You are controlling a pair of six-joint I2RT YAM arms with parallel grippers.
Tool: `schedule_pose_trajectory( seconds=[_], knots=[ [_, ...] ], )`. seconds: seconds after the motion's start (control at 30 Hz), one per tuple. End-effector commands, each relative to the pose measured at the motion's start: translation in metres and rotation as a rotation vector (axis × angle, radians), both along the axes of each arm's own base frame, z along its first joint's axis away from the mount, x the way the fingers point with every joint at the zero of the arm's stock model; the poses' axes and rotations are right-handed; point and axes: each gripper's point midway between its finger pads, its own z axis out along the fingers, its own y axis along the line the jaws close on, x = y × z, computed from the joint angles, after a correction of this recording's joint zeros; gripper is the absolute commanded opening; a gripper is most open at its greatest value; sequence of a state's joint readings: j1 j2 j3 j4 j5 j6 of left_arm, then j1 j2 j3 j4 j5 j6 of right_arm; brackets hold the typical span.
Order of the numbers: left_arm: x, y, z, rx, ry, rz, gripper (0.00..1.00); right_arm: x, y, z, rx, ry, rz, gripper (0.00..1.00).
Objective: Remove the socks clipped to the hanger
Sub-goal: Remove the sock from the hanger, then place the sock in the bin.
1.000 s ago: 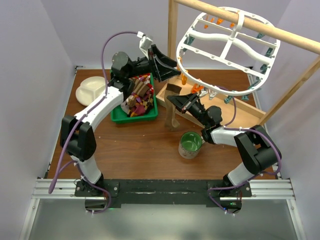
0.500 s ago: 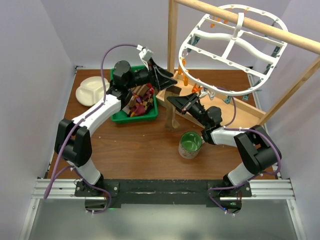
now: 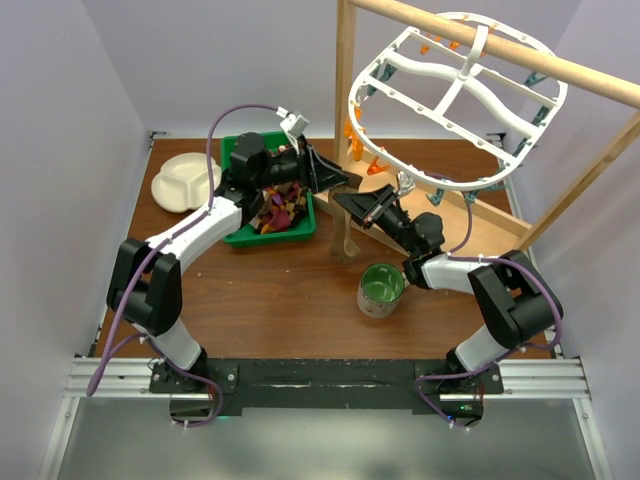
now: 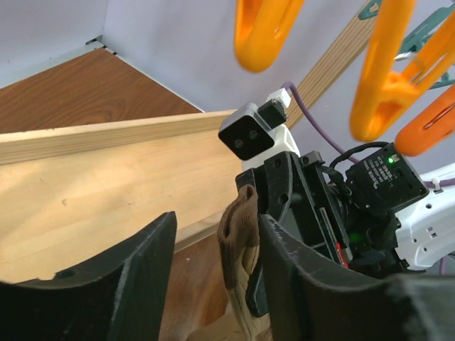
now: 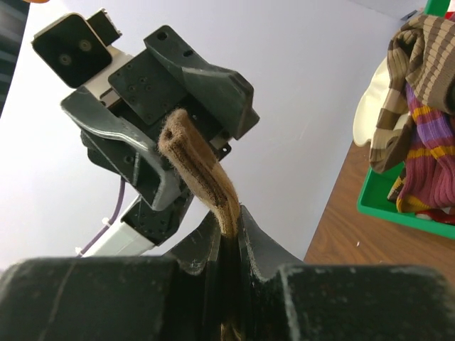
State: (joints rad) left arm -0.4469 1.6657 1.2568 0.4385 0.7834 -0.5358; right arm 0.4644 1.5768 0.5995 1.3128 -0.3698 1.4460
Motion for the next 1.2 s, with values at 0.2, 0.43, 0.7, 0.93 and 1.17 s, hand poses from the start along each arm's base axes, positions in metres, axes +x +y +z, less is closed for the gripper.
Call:
schedule_pose_trajectory(
  seconds=[0.2,0.43,0.7,0.93,1.17],
  knots=[
    [-0.008,0.006,0.019,-0.018,-0.056,0.002,0.17,-0.023,-0.009,0.06,0.106,-0.269,0.004,0.11],
    [0.003,0.019,0.032,-0.015,-0.067,0.137,0.0,-0.025,-0.009,0.059,0.092,-0.271,-0.002,0.39],
    [0.034,0.067,0.058,-0.042,-0.03,0.351,0.0,-0.02,-0.016,0.056,0.026,-0.249,-0.069,0.58],
    [0.068,0.109,0.083,-0.059,-0.027,0.465,0.0,-0.015,-0.033,0.04,-0.13,-0.21,-0.208,0.6],
    [0.11,0.146,0.115,-0.117,-0.04,0.49,0.0,-0.02,-0.042,0.042,-0.215,-0.222,-0.255,0.6]
  ],
)
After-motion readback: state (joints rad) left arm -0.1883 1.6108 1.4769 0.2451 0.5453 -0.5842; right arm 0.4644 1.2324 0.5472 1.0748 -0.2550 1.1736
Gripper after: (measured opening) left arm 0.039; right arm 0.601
